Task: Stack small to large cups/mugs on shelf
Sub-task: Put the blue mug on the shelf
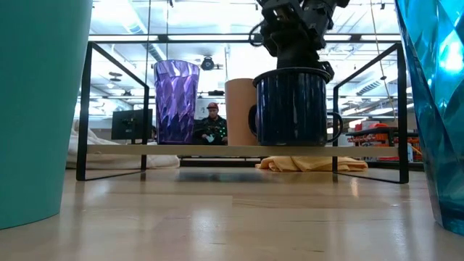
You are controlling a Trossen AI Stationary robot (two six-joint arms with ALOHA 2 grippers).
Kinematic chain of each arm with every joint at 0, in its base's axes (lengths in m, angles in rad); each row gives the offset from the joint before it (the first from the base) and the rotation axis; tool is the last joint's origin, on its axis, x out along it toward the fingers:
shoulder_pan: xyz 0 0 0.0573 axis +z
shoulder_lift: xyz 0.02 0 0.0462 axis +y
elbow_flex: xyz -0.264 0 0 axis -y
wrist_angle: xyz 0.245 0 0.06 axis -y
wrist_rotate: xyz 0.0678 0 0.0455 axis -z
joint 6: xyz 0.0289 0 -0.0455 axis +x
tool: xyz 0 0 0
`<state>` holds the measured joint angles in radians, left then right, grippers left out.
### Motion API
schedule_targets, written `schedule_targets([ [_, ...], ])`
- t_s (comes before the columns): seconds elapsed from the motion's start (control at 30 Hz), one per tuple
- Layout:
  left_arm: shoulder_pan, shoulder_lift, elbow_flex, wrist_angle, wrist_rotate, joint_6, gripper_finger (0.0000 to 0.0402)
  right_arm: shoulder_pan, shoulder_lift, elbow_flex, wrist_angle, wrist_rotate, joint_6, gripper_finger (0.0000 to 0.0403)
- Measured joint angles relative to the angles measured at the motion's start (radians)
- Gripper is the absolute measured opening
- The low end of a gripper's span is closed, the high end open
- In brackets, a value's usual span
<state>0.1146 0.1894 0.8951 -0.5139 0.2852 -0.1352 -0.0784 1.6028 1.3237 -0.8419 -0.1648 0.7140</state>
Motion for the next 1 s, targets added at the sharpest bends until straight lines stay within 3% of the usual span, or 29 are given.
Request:
schedule_targets([
  [0.2, 0.000, 0.000, 0.000, 0.000, 0.000, 0.000, 0.0092, -0.011, 0.000, 0.113, -0.036, 0.041, -0.026, 0.0173],
  [0.37, 0.000, 0.000, 0.000, 0.000, 0.000, 0.000, 0.0093, 0.045, 0.000, 0.178, -0.049, 0.069, -0.013, 0.0173],
  [0.57, 0.000, 0.000, 0.000, 0.000, 0.000, 0.027, 0.0094, 0.143, 0.000, 0.144, -0.055, 0.118, 0.043, 0.0173],
  [0.77, 0.000, 0.000, 0.000, 0.000, 0.000, 0.050, 0.0090, 0.169, 0.010, 0.138, -0.057, 0.173, 0.093, 0.0160],
  [1.0, 0.000, 0.000, 0.000, 0.001, 0.000, 0.043, 0.0094, 0.178, 0.068, 0.137, -0.056, 0.161, 0.087, 0.0137],
])
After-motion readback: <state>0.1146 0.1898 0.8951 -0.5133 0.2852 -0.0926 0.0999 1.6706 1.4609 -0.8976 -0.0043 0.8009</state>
